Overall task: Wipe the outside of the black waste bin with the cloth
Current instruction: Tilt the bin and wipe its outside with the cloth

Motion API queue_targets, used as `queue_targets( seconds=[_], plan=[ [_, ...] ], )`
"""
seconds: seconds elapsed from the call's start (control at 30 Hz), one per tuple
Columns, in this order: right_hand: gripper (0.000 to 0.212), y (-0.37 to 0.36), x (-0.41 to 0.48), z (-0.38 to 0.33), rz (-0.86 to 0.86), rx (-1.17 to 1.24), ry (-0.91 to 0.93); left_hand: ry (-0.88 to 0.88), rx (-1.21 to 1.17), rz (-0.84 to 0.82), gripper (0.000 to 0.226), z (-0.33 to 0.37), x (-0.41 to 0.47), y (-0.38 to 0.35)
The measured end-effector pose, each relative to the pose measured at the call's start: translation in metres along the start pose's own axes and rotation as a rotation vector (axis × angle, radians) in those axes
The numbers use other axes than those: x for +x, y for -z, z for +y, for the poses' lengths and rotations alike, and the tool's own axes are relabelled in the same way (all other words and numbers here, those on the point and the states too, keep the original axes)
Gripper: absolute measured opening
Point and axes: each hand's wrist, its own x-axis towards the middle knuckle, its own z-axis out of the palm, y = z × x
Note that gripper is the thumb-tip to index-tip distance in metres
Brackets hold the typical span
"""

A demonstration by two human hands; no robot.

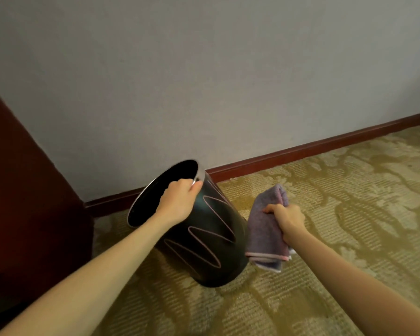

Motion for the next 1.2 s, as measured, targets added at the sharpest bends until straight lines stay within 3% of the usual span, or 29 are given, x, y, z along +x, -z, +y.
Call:
queue_targets(
  seconds=[0.23, 0.37, 0.5, 0.6, 0.77, 0.87, 1.2],
  plan=[
    [0.029, -0.04, -0.008, -0.009, -0.104, -0.019, 0.036, 0.14, -0.08, 0.018, 0.045, -0.03, 0.024, 0.017],
    [0.059, -0.066, -0.026, -0.001, -0.108, -0.132, 0.28, 0.106, -0.014, 0.124, 0.047, -0.042, 0.035, 0.02],
    [0.056, -0.091, -0.034, 0.006, 0.007, -0.324, 0.48, 0.044, -0.043, 0.115, 0.05, -0.048, 0.04, 0.02],
    [0.056, -0.099, -0.019, 0.002, 0.03, -0.351, 0.472, 0.042, -0.092, 0.11, 0.051, -0.057, 0.036, 0.02],
    [0.046, -0.106, 0.034, -0.02, -0.104, -0.491, 0.296, -0.032, -0.159, 0.044, 0.048, -0.071, 0.024, 0.025],
    [0.051, -0.115, 0.056, -0.025, -0.165, -0.544, 0.219, -0.069, -0.175, 0.025, 0.046, -0.074, 0.02, 0.025],
    [0.04, -0.129, 0.034, -0.019, 0.012, -0.441, 0.329, -0.008, -0.111, 0.107, 0.048, -0.082, 0.039, 0.032]
  ],
)
